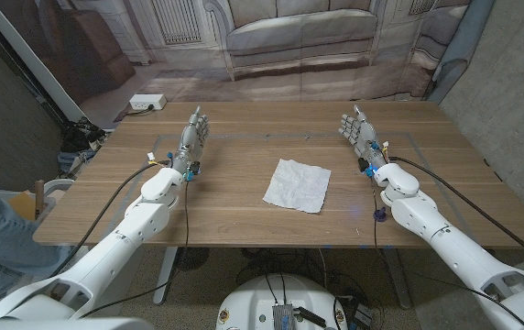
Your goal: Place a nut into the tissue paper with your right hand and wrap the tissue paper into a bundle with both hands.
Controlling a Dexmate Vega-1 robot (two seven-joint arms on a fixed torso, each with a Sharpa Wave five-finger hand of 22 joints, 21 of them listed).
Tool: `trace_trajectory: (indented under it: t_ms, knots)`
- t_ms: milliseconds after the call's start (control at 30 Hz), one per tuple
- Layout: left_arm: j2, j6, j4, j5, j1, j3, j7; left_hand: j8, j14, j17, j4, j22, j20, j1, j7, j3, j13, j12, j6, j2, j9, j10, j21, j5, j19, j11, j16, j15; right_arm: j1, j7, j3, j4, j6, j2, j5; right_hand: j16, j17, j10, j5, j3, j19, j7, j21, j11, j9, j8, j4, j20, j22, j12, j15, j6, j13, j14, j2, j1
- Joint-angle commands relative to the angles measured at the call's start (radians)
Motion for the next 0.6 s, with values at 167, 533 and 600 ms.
trace_trajectory:
  t_ms: [167,533,600]
  knots:
    - [0.046,-0.001,-0.075,-0.014,0.057,-0.033,0.006,0.013,0.005,0.001,-0.004,0.002,-0.049,0.012,-0.002,0.008,0.004,0.01,0.009,0.009,0.004,0.008,0.009,0.008,-0.006,-0.004,0.009,-0.002,-0.071,-0.051,0.014,-0.112,0.036,-0.023,-0.028,0.005,0.002,0.038,0.002,0.006,0.026,-0.013,0.002,-0.007,0.001,0.004,-0.006,-0.026,0.003,0.017,-0.003,0.013,0.004,0.024,-0.003,0.018]
    - [0.057,0.045,-0.122,0.001,0.056,-0.016,0.028,0.021,0.026,0.001,-0.009,0.002,-0.042,0.025,-0.003,0.012,0.004,0.017,0.035,0.023,0.004,0.03,0.014,0.013,0.007,-0.012,0.014,-0.005,-0.194,-0.05,0.073,-0.239,0.084,-0.09,0.001,0.009,0.002,0.051,0.002,0.007,0.044,-0.018,0.0,-0.01,0.002,0.009,-0.012,-0.028,0.004,0.019,-0.009,0.03,0.004,0.046,-0.002,0.025]
    - [0.061,0.051,-0.138,0.01,0.062,-0.016,0.045,0.021,0.03,0.001,-0.01,0.002,-0.042,0.027,-0.003,0.013,0.004,0.018,0.037,0.025,0.004,0.033,0.015,0.013,0.009,-0.01,0.015,-0.006,-0.209,-0.042,0.084,-0.249,0.093,-0.097,0.012,0.008,0.002,0.055,0.001,0.007,0.048,-0.019,0.0,-0.011,0.002,0.01,-0.014,-0.028,0.004,0.021,-0.008,0.032,0.004,0.047,-0.002,0.026]
